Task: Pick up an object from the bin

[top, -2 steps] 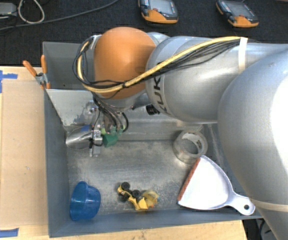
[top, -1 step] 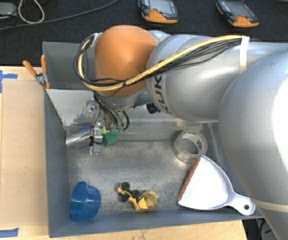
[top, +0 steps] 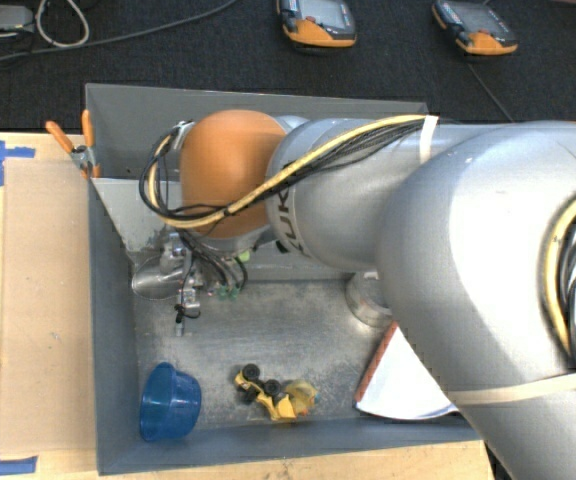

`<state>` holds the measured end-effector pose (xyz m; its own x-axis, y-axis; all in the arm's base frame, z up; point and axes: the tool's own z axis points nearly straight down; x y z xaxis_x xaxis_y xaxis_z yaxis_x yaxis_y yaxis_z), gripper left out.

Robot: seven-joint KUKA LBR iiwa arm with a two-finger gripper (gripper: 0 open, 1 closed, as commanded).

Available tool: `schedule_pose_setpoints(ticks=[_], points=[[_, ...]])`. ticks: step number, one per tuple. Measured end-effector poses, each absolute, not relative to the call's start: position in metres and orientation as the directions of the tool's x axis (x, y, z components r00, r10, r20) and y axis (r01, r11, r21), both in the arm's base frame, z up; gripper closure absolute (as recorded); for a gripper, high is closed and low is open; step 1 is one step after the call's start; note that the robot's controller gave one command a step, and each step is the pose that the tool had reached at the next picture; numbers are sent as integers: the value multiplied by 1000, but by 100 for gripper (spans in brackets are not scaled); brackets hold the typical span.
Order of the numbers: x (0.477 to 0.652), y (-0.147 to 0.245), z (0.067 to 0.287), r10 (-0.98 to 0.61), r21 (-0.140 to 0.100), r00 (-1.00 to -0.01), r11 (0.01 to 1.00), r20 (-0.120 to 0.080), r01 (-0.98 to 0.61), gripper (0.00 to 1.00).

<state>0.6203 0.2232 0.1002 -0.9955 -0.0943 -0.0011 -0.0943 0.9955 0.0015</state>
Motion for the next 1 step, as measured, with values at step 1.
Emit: schedule_pose_setpoints(ticks=[1], points=[[621,231,109,-128,3,-992,992,-6,-129,0]])
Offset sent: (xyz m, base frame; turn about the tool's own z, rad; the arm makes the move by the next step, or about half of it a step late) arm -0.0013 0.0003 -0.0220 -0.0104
